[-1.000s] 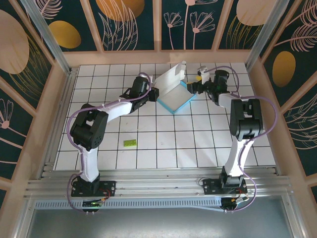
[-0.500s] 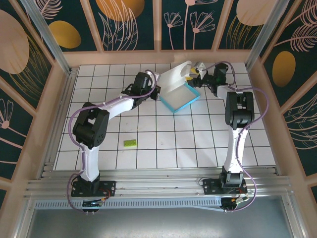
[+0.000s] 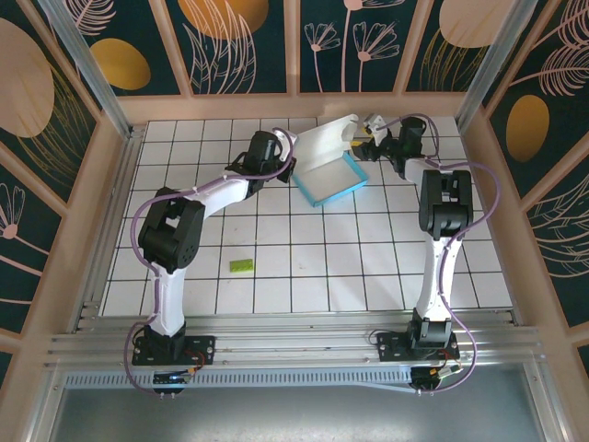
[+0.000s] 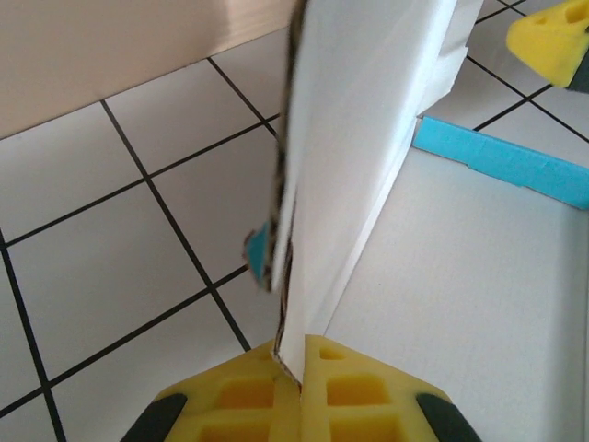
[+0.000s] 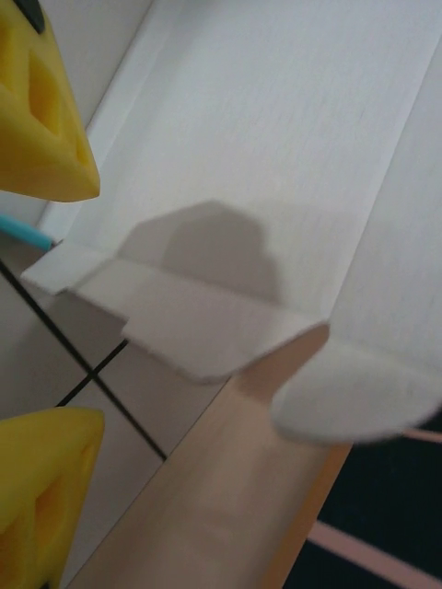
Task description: Fold the paper box
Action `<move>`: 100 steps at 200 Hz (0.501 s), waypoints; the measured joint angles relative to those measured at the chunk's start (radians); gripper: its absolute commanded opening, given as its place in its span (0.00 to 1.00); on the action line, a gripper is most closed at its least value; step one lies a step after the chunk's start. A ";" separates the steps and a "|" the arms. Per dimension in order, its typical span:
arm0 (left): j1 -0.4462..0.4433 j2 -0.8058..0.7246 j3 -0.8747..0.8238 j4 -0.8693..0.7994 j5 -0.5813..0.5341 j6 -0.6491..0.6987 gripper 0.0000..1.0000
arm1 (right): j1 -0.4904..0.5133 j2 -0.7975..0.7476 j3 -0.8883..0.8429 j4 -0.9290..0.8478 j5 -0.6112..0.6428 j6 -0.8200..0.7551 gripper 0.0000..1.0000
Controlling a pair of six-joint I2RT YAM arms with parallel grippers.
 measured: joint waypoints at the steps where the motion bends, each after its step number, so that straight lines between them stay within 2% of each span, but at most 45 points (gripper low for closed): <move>1: 0.000 0.000 0.000 0.000 0.000 0.002 0.06 | 0.000 0.000 0.000 0.001 0.000 0.000 0.62; 20: 0.002 0.000 0.005 0.000 0.000 0.010 0.05 | -0.011 0.000 0.005 0.003 -0.009 0.000 0.58; 100: 0.002 0.001 0.009 0.000 0.003 0.034 0.06 | 0.003 0.006 0.138 -0.006 -0.067 0.028 0.26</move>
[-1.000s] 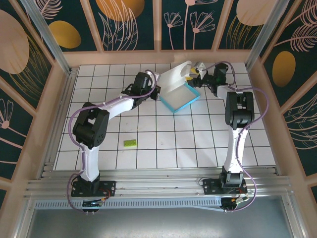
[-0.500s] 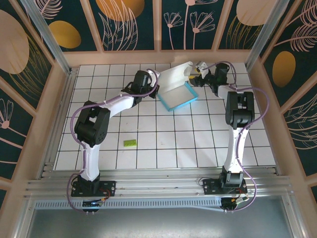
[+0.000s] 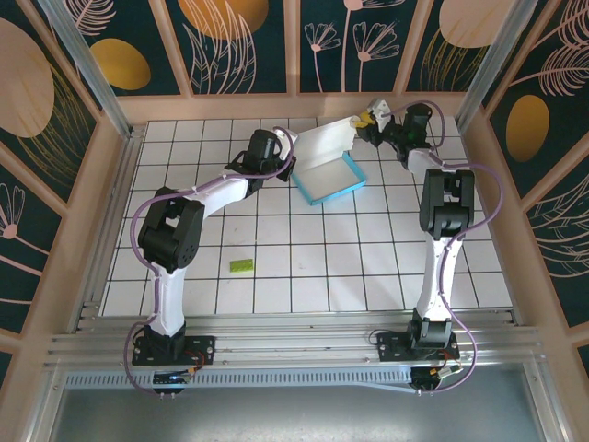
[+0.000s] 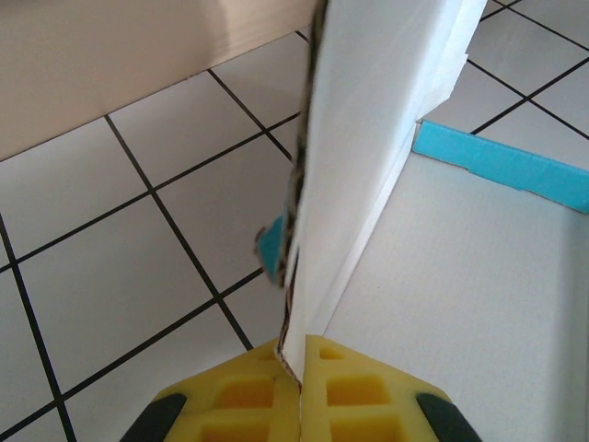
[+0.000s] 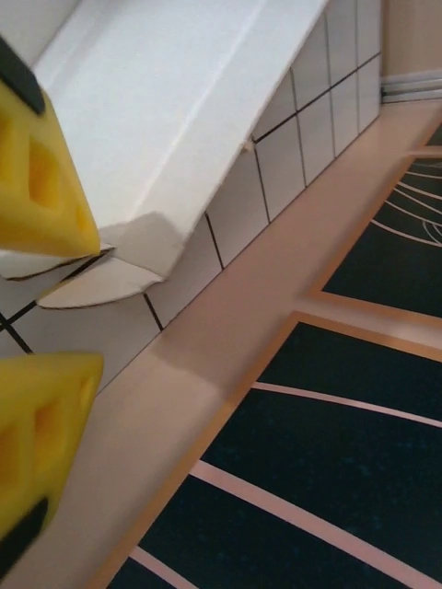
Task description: Fold the paper box
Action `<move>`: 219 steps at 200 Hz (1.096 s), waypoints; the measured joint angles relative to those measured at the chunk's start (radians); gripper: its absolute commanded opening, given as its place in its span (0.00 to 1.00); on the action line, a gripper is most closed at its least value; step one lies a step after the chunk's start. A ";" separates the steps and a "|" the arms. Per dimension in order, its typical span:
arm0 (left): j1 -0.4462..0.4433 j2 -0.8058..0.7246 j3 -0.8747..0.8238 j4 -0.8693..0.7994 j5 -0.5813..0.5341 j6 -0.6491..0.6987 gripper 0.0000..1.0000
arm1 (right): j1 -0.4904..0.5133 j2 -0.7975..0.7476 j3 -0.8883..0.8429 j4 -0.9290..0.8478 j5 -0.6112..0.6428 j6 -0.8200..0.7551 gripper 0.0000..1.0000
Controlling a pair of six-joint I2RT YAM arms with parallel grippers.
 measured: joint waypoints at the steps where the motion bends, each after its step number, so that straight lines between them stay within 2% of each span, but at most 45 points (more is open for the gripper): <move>1: 0.000 0.000 0.000 0.000 0.000 0.000 0.06 | 0.000 0.000 0.002 0.000 0.000 0.001 0.25; 28: 0.000 0.000 0.000 0.000 0.000 0.003 0.06 | 0.008 0.028 0.038 -0.010 -0.007 0.005 0.16; 39: 0.000 0.000 0.000 0.000 0.000 0.003 0.06 | 0.011 0.031 0.041 -0.012 -0.015 0.003 0.15; 74: 0.000 0.000 0.000 0.000 -0.001 0.002 0.06 | 0.012 0.031 0.043 -0.018 -0.023 0.003 0.26; 101: 0.002 0.000 0.001 0.005 -0.001 0.002 0.06 | 0.015 0.032 0.043 -0.039 -0.044 0.002 0.29; 118: 0.002 0.000 0.004 0.005 -0.003 0.002 0.06 | 0.018 0.033 0.043 -0.056 -0.062 0.002 0.29; 135: 0.002 0.001 0.004 0.005 -0.006 0.002 0.06 | 0.019 0.033 0.054 -0.079 -0.073 -0.002 0.21; 168: 0.007 0.002 0.004 0.005 -0.011 0.002 0.07 | 0.017 0.033 0.066 -0.109 -0.077 -0.006 0.18; 174: 0.008 0.003 0.004 0.006 -0.012 0.002 0.07 | 0.017 0.033 0.068 -0.112 -0.076 -0.006 0.19; 191: 0.008 0.003 0.004 0.010 -0.015 0.002 0.07 | 0.018 0.034 0.069 -0.118 -0.068 -0.008 0.30; 219: 0.007 0.003 0.003 0.021 -0.018 0.002 0.07 | 0.026 0.038 0.078 -0.128 -0.042 -0.013 0.30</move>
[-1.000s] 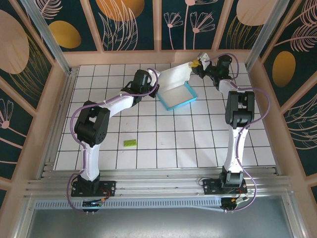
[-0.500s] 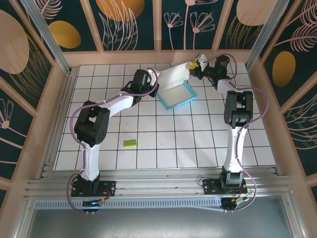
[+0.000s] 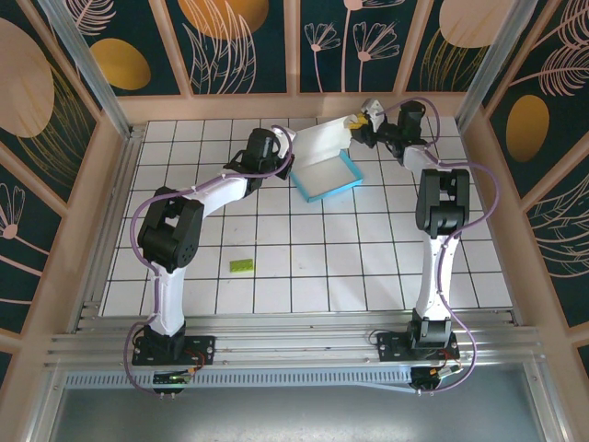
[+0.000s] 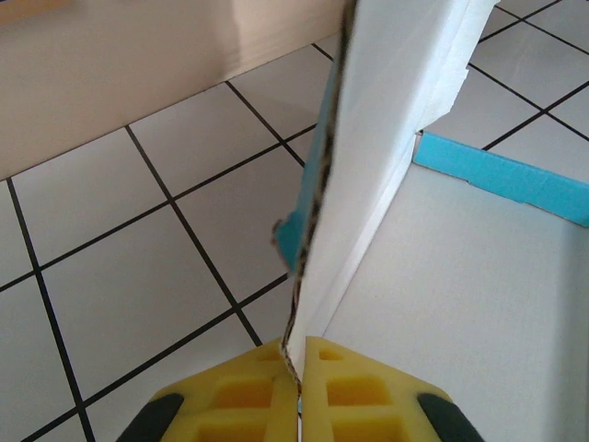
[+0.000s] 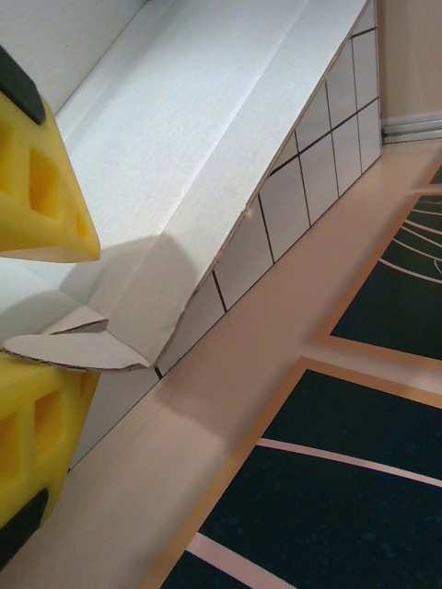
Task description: Fold the paper box
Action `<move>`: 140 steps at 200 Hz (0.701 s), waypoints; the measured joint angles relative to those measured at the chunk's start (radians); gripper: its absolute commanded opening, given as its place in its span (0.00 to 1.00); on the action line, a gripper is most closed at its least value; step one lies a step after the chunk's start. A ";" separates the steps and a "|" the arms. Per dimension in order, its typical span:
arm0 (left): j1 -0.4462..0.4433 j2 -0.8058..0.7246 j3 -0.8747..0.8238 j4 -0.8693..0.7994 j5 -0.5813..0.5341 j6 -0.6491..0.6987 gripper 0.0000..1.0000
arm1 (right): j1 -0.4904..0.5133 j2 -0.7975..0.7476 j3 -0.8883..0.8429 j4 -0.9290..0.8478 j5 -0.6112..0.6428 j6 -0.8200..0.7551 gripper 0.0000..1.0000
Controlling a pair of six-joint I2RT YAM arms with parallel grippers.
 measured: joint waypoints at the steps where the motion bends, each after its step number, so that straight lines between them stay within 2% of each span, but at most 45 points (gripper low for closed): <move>1: 0.000 0.000 0.000 0.000 0.000 0.000 0.07 | 0.000 0.002 0.002 -0.001 0.000 0.000 0.30; 24: 0.000 0.000 0.000 0.001 -0.004 0.000 0.07 | 0.005 0.022 0.043 -0.016 0.002 0.003 0.24; 45: 0.000 0.000 0.000 0.002 -0.006 0.000 0.07 | 0.006 0.033 0.066 -0.039 0.003 0.001 0.39; 66: 0.000 0.000 0.000 0.006 -0.008 0.000 0.07 | 0.008 0.050 0.092 -0.069 0.012 -0.001 0.40; 95: 0.000 0.000 0.000 0.017 -0.008 0.000 0.08 | 0.009 0.072 0.119 -0.106 0.018 -0.014 0.23; 123: 0.000 0.000 0.000 0.017 -0.009 0.000 0.08 | 0.010 0.074 0.122 -0.127 0.019 -0.017 0.13; 129: 0.000 0.001 0.000 0.017 -0.009 0.000 0.11 | 0.011 0.074 0.122 -0.129 0.018 -0.018 0.12; 140: 0.000 0.001 0.000 0.017 -0.013 -0.005 0.30 | 0.014 0.074 0.122 -0.130 0.022 -0.016 0.11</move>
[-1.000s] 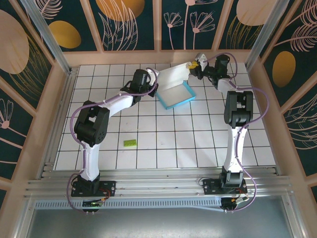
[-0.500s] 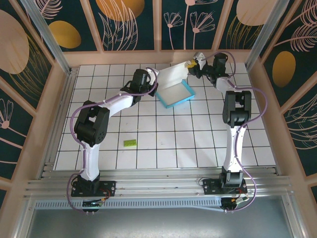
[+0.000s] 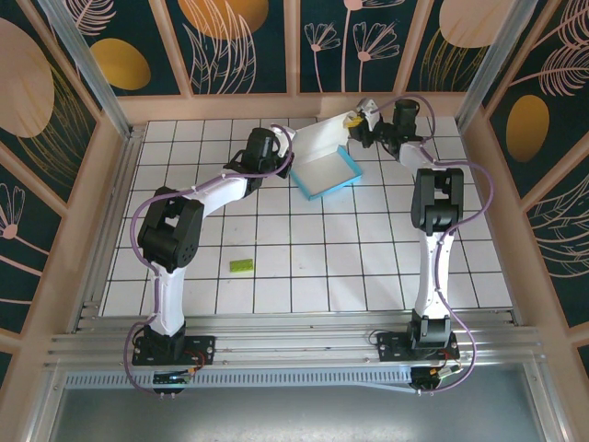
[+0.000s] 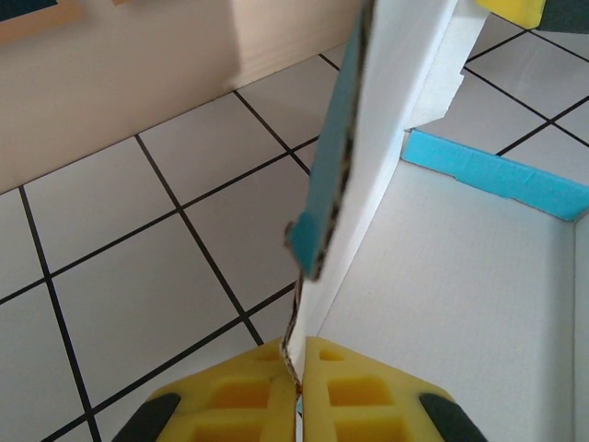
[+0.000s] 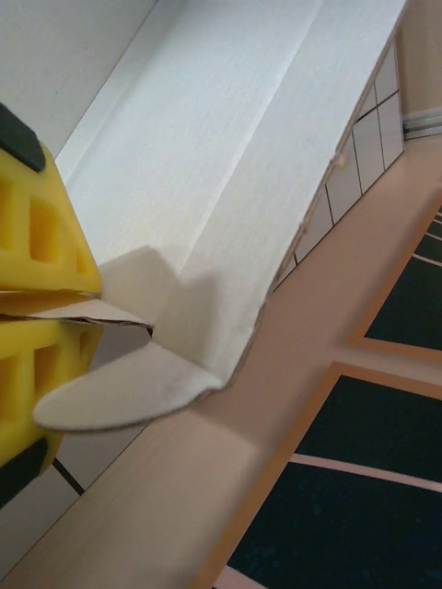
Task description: Fold the paper box
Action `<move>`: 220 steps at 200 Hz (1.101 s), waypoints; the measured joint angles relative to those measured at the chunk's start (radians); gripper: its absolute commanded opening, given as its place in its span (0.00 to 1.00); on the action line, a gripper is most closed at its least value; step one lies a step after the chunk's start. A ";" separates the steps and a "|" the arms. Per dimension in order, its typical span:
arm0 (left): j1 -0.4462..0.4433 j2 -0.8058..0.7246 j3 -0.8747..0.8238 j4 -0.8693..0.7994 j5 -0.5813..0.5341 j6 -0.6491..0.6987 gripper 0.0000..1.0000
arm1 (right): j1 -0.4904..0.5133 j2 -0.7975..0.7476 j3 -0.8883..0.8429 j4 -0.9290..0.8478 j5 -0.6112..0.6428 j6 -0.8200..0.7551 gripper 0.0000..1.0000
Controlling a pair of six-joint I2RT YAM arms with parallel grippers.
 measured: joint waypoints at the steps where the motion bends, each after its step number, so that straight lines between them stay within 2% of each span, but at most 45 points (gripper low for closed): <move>1: 0.000 0.000 0.000 0.000 0.000 0.002 0.32 | 0.000 0.000 0.000 0.000 0.000 0.000 0.11; 7: 0.000 0.000 0.000 0.000 -0.007 -0.005 0.35 | 0.004 0.000 -0.002 0.000 0.008 0.001 0.10; 24: 0.000 0.000 0.003 -0.001 -0.032 -0.019 0.34 | 0.016 -0.016 -0.047 0.037 0.053 0.019 0.09; 36: 0.000 0.002 0.014 -0.006 -0.052 -0.037 0.24 | 0.027 -0.047 -0.109 0.076 0.087 0.027 0.07; 60: 0.010 0.010 0.043 -0.031 -0.087 -0.071 0.13 | 0.047 -0.110 -0.206 0.127 0.166 0.043 0.03; 81: 0.021 0.013 0.053 -0.047 -0.106 -0.104 0.10 | 0.056 -0.135 -0.238 0.143 0.211 0.053 0.01; 140: 0.036 0.040 0.097 -0.069 -0.100 -0.224 0.10 | 0.088 -0.210 -0.361 0.196 0.332 0.162 0.01; 220: 0.053 0.069 0.131 -0.058 -0.035 -0.510 0.11 | 0.165 -0.314 -0.517 0.262 0.600 0.468 0.00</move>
